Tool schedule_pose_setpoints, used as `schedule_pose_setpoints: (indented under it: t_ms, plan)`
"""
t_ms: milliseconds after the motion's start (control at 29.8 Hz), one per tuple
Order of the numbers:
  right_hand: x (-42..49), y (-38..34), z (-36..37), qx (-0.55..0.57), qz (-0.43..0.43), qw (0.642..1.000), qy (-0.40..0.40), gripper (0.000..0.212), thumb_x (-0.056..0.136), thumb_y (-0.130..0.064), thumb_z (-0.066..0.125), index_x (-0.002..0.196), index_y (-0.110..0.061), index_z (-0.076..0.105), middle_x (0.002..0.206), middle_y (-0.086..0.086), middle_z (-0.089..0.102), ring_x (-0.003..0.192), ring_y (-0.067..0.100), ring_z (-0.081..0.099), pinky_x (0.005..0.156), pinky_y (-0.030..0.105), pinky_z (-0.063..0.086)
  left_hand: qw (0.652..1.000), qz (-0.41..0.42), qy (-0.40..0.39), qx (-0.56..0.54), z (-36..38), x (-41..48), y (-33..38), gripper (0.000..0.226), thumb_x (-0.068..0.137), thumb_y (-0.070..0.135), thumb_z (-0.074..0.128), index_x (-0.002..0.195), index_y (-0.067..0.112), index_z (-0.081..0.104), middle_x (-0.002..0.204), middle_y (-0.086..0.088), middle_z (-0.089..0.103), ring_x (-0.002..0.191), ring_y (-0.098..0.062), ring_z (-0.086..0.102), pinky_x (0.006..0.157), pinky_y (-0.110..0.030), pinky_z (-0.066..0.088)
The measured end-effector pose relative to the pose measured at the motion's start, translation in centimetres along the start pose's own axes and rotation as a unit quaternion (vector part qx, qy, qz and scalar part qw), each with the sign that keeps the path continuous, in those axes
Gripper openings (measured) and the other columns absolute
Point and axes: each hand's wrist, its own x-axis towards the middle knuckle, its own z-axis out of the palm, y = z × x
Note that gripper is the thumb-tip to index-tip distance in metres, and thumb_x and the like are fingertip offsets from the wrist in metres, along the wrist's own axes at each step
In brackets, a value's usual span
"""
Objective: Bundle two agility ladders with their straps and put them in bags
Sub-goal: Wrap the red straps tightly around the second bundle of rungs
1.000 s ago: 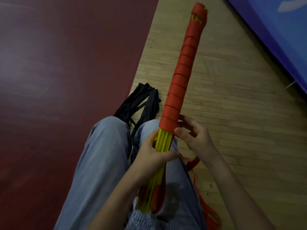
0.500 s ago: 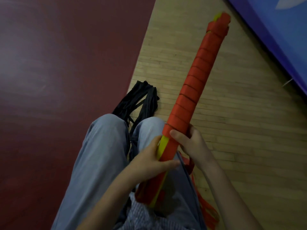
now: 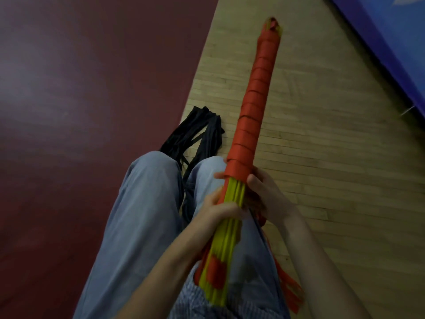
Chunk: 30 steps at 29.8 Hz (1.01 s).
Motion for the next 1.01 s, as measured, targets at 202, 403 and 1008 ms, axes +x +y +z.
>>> schedule_pose_setpoints:
  t_ms: [202,403,1008]
  plan:
    - [0.0,0.4,0.7,-0.006,0.001,0.998,0.070,0.078,0.047,-0.067,0.077,0.099,-0.011,0.060,0.087,0.034,0.058,0.052,0.014,0.049,0.043,0.015,0.035,0.977,-0.079,-0.130,0.149,-3.5,-0.2,2.0,0.048,0.058,0.029,0.074,0.099,0.018,0.053,0.076,0.002,0.064,0.063,-0.007,0.065,0.060,-0.021,0.052]
    - [0.1,0.1,1.1,-0.086,-0.014,0.977,0.193,0.026,0.075,-0.019,0.069,0.098,-0.020,0.057,0.087,-0.008,0.065,0.072,-0.009,0.062,0.061,0.008,0.046,0.900,-0.039,0.063,0.429,-3.0,0.8,0.3,0.083,0.070,0.043,0.076,0.135,0.035,0.026,0.104,0.007,0.054,0.095,-0.016,0.059,0.086,-0.039,0.052]
    - [-0.2,2.1,4.3,-0.155,0.013,0.981,0.119,0.041,0.076,-0.019,0.074,0.105,-0.040,0.054,0.102,-0.010,0.068,0.091,0.006,0.066,0.075,0.024,0.054,0.976,0.069,0.145,0.147,-2.2,4.6,5.4,0.039,0.077,0.035,0.071,0.106,0.022,0.048,0.093,0.005,0.058,0.083,-0.011,0.058,0.067,-0.022,0.046]
